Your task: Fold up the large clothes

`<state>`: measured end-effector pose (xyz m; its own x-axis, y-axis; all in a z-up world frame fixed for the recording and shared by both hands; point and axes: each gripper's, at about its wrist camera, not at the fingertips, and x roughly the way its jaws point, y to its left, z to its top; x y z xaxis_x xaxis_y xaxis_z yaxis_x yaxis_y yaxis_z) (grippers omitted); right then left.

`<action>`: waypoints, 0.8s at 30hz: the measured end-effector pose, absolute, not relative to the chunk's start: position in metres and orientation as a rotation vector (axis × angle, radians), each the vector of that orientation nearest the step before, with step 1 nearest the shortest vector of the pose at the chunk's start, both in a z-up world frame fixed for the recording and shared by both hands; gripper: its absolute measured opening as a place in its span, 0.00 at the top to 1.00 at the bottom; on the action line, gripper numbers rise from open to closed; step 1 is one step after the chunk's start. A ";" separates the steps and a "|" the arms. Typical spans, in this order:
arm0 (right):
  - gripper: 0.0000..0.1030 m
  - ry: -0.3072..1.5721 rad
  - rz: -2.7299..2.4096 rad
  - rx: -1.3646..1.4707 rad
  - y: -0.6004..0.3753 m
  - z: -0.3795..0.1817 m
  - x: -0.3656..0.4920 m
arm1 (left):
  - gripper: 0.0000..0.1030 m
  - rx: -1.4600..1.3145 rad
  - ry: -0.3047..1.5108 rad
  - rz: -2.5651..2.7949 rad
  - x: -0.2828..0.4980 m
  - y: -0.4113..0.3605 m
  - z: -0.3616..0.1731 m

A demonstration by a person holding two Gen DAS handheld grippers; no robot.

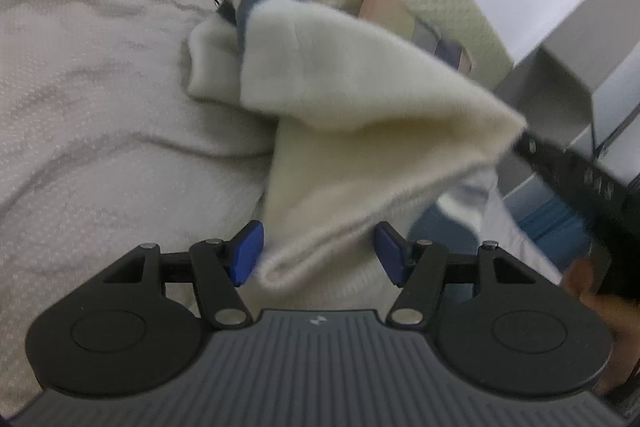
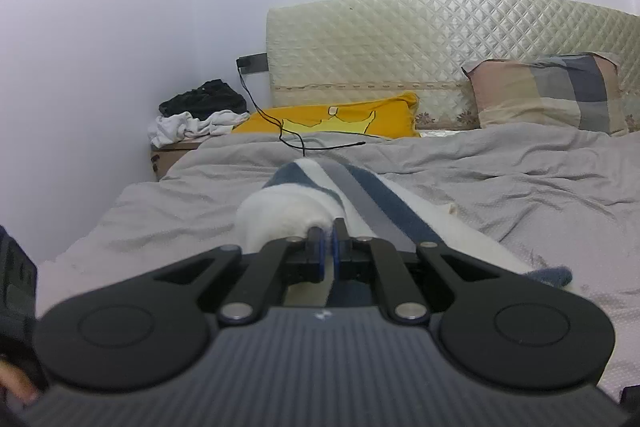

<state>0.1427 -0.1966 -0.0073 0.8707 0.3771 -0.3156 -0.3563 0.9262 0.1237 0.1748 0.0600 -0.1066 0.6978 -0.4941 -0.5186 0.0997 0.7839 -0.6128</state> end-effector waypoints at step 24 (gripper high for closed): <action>0.94 0.332 0.369 0.110 -0.202 -0.025 0.148 | 0.35 -0.756 0.844 -0.234 0.171 0.072 -0.127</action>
